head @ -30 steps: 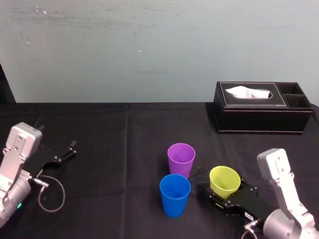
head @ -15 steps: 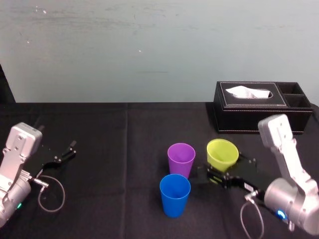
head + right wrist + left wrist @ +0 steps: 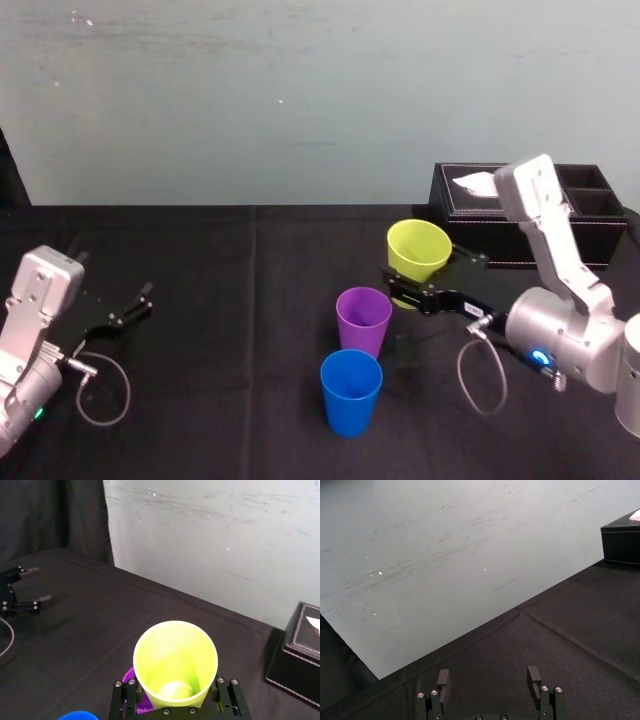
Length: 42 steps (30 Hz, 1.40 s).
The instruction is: Stack the three plastic cups sequentially using one hand.
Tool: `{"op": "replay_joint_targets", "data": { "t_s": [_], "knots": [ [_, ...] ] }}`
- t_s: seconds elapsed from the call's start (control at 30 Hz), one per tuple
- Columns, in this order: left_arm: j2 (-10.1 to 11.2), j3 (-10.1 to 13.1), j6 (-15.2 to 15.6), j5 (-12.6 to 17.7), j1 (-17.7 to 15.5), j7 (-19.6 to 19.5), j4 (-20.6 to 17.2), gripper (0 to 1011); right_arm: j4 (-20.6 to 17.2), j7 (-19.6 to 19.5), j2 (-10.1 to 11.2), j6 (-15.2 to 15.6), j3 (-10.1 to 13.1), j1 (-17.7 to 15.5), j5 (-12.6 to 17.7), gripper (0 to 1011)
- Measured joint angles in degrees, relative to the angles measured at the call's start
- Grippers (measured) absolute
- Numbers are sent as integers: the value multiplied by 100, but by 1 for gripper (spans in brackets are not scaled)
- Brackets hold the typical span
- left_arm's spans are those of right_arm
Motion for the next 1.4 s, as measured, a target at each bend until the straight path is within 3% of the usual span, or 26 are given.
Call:
{"op": "replay_joint_targets", "data": {
  "t_s": [0.47, 1.4],
  "knots": [
    [0, 0, 0, 0, 0, 0, 0, 1000, 499, 145, -130, 10, -330, 480, 205, 724],
    [0, 0, 0, 0, 0, 0, 0, 1000, 997, 88, -221, -129, -664, 703, 561, 724]
  ]
}}
